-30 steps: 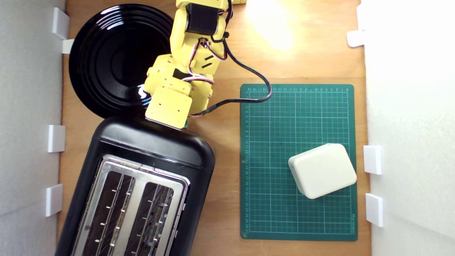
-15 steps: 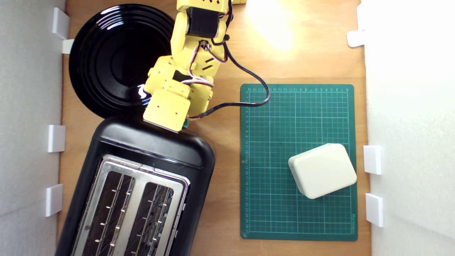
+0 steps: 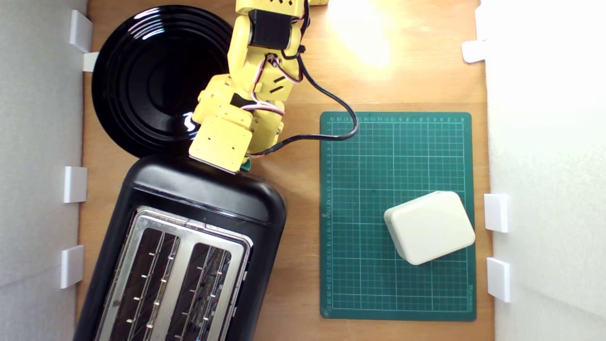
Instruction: Start toaster
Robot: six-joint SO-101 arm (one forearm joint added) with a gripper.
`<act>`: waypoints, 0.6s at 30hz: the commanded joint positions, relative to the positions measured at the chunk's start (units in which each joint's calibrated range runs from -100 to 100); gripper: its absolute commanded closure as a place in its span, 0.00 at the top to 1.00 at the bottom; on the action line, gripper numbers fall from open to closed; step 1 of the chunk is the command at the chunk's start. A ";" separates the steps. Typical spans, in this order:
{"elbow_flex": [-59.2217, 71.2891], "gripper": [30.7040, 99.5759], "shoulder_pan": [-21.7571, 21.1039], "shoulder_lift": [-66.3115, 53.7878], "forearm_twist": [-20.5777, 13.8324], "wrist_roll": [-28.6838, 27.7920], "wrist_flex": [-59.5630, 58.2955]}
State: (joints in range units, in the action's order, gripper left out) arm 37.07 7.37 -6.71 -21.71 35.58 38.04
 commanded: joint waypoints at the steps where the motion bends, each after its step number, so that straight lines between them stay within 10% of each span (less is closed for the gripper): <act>1: 3.86 0.01 0.57 9.21 -0.05 0.04 -4.25; 18: 1.41 0.01 0.09 -4.61 -0.05 0.10 -4.00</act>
State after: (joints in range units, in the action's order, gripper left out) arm 38.46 7.55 -11.38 -21.71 35.58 37.19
